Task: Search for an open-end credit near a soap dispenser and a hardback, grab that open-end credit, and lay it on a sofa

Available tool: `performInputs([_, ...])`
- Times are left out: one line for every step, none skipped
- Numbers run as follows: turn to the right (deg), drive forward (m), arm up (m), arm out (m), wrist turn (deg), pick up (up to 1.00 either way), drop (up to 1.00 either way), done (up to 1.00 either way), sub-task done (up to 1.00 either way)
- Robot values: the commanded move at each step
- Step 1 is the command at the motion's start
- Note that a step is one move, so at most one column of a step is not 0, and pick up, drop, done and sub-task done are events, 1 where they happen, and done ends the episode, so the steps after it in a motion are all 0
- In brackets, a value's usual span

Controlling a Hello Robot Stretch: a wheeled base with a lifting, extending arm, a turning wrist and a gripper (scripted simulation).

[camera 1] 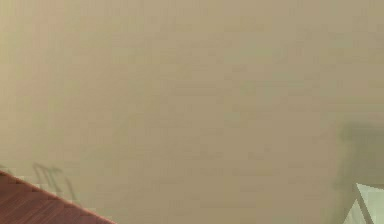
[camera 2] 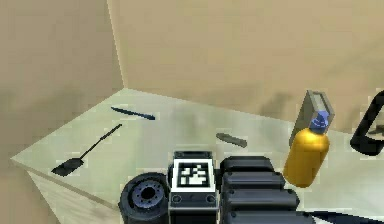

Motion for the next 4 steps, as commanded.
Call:
performInputs([-45.0,0.00,0.00,0.00,0.0,0.00,0.00,0.00,0.00])
performInputs([-21.0,0.00,0.00,0.00,0.0,0.00,0.00,0.00,0.00])
performInputs([0.0,0.15,0.00,0.00,0.0,0.00,0.00,0.00,0.00])
performInputs([9.0,0.00,0.00,0.00,0.0,0.00,0.00,0.00,0.00])
